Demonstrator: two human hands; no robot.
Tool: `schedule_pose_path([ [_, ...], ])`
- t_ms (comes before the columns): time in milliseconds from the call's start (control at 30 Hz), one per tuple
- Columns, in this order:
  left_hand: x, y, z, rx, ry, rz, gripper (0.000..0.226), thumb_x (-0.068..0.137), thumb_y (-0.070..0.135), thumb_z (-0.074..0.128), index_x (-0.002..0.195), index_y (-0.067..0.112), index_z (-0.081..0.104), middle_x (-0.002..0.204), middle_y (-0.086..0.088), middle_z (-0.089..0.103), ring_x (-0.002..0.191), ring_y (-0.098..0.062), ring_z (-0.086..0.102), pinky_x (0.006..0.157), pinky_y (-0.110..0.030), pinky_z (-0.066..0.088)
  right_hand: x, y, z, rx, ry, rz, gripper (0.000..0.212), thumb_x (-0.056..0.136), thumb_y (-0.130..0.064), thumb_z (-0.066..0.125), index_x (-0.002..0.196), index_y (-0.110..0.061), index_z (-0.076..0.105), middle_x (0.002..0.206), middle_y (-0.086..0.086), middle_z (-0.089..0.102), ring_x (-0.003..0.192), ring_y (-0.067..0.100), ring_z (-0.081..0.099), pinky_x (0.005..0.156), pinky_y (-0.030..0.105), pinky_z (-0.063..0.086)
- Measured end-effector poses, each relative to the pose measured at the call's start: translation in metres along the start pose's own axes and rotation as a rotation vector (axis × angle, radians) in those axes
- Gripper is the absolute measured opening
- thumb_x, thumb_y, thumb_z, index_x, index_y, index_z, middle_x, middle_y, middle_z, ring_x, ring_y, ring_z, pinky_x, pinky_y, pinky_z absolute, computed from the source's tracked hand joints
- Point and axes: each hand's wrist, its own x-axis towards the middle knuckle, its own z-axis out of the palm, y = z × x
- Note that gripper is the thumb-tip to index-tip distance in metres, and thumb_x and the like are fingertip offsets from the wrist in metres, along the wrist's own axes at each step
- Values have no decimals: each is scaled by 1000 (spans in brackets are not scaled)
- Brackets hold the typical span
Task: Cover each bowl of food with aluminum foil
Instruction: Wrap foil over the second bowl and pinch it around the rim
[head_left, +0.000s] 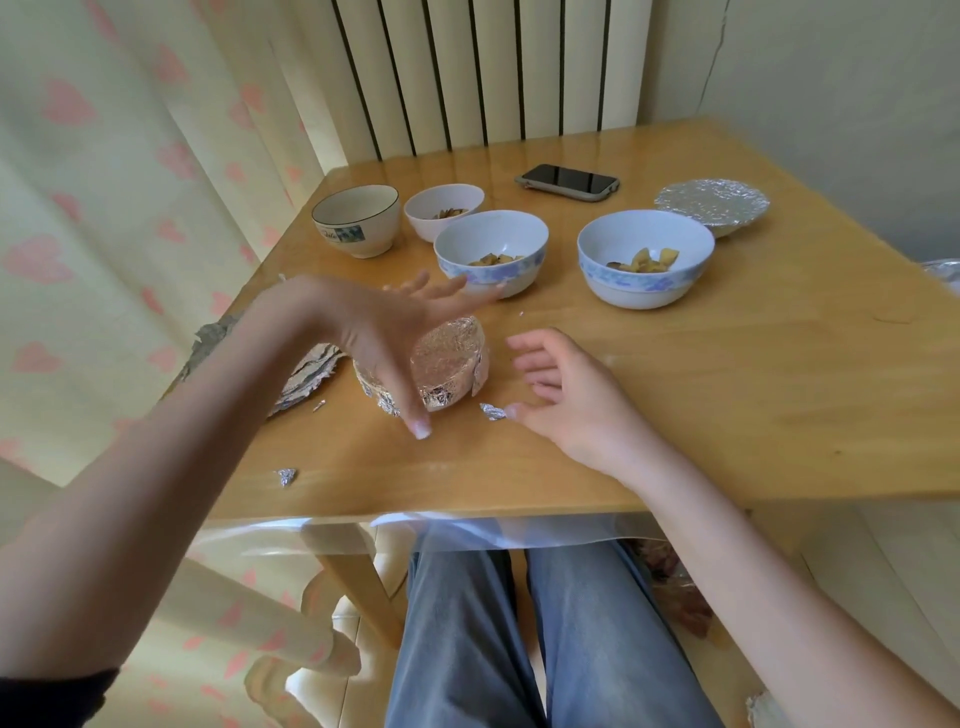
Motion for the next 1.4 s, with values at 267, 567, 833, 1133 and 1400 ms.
schedule_pose_path([
  [267, 19, -1, 9, 60, 111, 46, 80, 64, 37, 83, 125, 49, 33, 129, 17, 30, 127, -20, 30, 96, -41, 40, 1, 1, 5, 28, 5, 1, 53, 77, 0, 73, 122, -21, 53, 117, 1, 56, 110, 13, 56, 99, 24, 45],
  [567, 17, 9, -2, 22, -38, -277, 136, 39, 86, 64, 151, 39, 1, 160, -1, 11, 145, -34, 23, 111, -52, 29, 14, -2, 5, -96, -37, -41, 43, 77, -6, 74, 109, -27, 55, 112, -6, 55, 107, 12, 55, 98, 28, 46],
  [833, 0, -11, -1, 37, 6, 42, 128, 56, 43, 91, 145, 57, -1, 159, 18, -12, 148, -19, -16, 118, -44, 6, 6, -5, 24, -224, 140, -244, 25, 74, -16, 78, 89, -19, 58, 82, -6, 58, 79, 8, 53, 71, 21, 46],
  [1133, 13, -16, 18, -38, 99, 134, 84, 73, 26, 82, 135, 49, 31, 151, 19, 15, 141, -13, 10, 113, -39, 21, 23, -10, 21, -300, 187, -217, 30, 72, -30, 81, 86, -22, 56, 74, -6, 58, 70, 13, 54, 72, 37, 51],
  [1400, 12, -20, 17, -63, 33, 119, 100, 57, 74, 71, 141, 58, 18, 155, 28, 0, 145, -5, -6, 119, -43, 7, 35, -13, 14, -316, 101, -190, 16, 75, -27, 79, 78, -21, 65, 66, -9, 61, 60, 3, 53, 68, 31, 51],
])
